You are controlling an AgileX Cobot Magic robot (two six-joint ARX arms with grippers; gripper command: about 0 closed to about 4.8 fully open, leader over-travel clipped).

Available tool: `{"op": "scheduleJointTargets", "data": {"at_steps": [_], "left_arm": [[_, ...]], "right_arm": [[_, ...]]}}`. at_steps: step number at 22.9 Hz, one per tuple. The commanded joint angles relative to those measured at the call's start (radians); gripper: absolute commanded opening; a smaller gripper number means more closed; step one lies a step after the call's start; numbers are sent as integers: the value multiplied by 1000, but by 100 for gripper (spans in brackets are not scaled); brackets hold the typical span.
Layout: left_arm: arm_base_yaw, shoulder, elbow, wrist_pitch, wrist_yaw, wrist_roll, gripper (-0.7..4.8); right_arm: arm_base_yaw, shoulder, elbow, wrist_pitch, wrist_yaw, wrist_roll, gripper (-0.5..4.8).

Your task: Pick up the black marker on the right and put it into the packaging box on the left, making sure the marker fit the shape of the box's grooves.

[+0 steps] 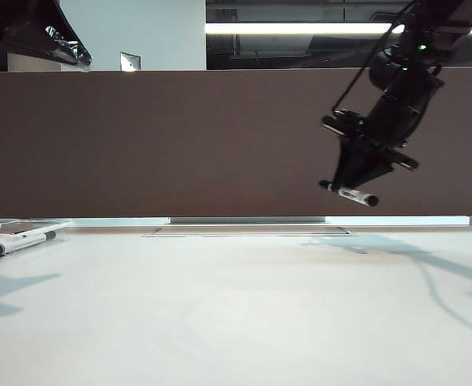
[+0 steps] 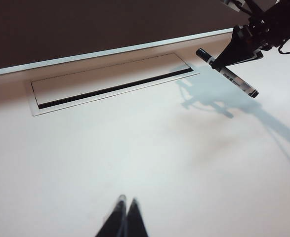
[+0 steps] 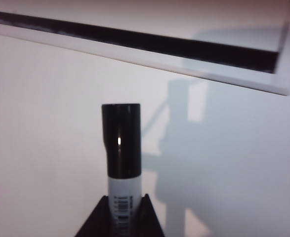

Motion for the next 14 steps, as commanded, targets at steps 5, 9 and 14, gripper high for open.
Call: {"op": "scheduleJointTargets", "data": {"at_steps": [5,9,14], "left_arm": [[0,1,-28,59,3,-5,-5],[0,1,-28,76,3,-19,-5],[0,1,-28,79,3,-19,-6]], "right_arm": [[64,-54,-3,33,-33,6,-4],[92,-90,-11,102,-29,4,-4],[93,-120,-68,200,-33,11,-4]]}}
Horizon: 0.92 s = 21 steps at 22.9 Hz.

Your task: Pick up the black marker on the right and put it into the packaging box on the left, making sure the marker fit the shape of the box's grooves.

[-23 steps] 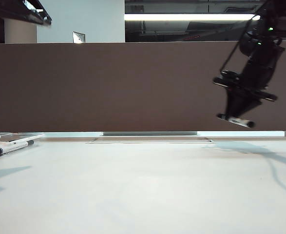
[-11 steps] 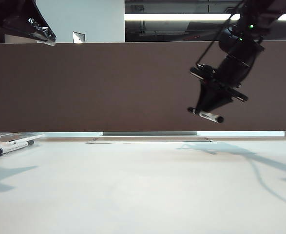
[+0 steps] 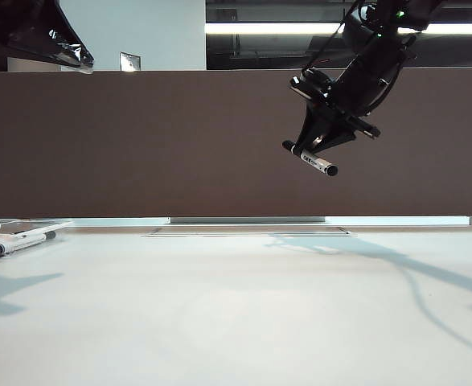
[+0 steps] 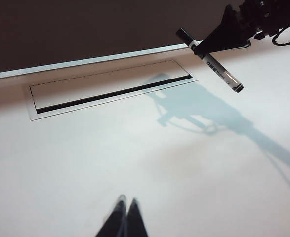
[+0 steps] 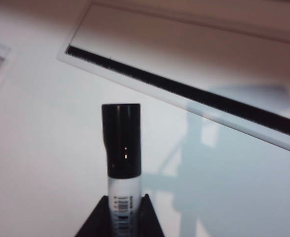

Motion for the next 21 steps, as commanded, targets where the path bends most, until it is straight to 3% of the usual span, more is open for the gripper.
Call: {"op": "scheduleJointTargets", "data": {"at_steps": [1,8,17,21], "left_arm": [[0,-2,2,14,3,-1,-5],[0,-1,-8,26,3,-1,-5],[0,13,-61,97,3,-3,-6],[0,71,-61,137,3,-4,-6]], "right_arm": [[-1,-35,-49,74,-9,0,-4],[-1,-137,-259,259,-35,27,-4],[-1,-313,-629,663,-129,161,-4],[0,-345,-774,850,-222,241,-4]]}}
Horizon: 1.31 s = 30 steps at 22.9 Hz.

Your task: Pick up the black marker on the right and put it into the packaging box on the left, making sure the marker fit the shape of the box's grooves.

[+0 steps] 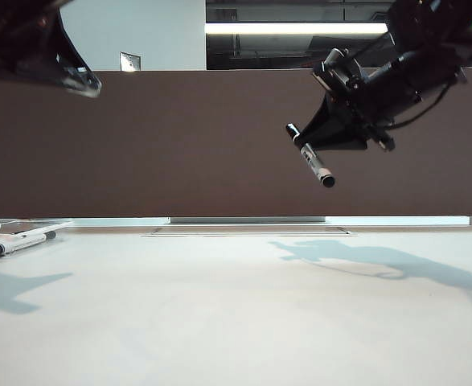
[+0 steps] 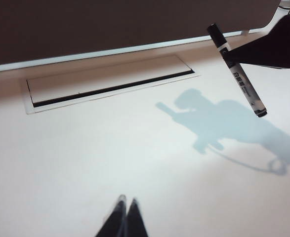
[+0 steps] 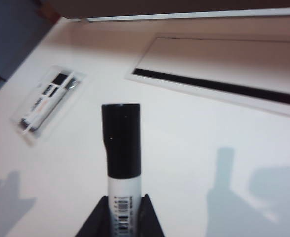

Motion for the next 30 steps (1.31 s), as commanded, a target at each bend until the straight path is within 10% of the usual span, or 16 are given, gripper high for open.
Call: {"op": "scheduleJointTargets", "data": {"at_steps": [1,30], "left_arm": [[0,39,1,44,3,-3,-6],[-230,497,3,591,4,-186,-1]], "right_arm": [[2,-10,-64,155,-76,66,-4],[138,30,-114,403,-263,79,-4]]}}
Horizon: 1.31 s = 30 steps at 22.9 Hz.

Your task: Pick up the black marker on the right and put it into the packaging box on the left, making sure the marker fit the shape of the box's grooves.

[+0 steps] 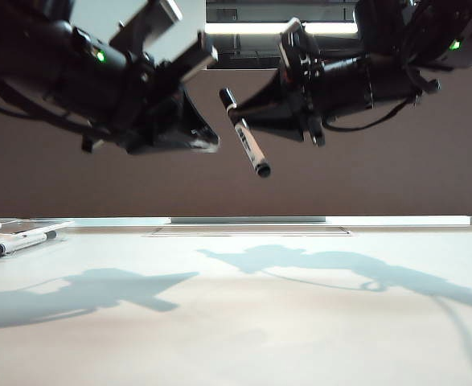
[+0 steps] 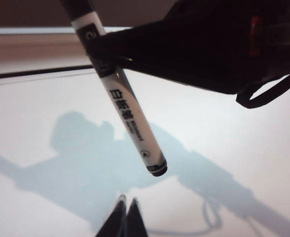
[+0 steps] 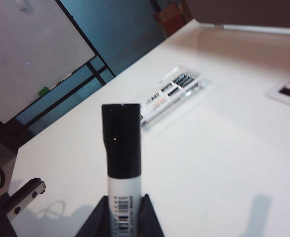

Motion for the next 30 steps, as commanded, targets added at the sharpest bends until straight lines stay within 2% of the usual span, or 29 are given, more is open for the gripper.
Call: {"op": "scheduleJointTargets", "data": {"at_steps": [1,6,11,13,17,19,21,30], "left_arm": [[-2,31,3,74,2,-3,0],[-2,96,4,154,2,-13,104],[-3,121,3,157,3,-53,181],[-9,124,3,157,3,-63,228],[-20,125,4,166,3,-89,376],[-22,125,4,171,3,-102,385],[-25,127,4,195,3,-168,385],[-25,127,4,214,3,-183,380]], "right_arm": [[1,11,-5,27,-9,2,-4],[1,25,-49,103,-10,9,-4],[1,26,-58,111,-51,9,-4],[1,26,-59,126,-75,9,-4],[2,27,-58,139,-106,10,-4],[2,27,-58,140,-121,10,-4],[3,37,-58,146,-153,14,-4],[41,44,-59,153,-182,25,-4]]}}
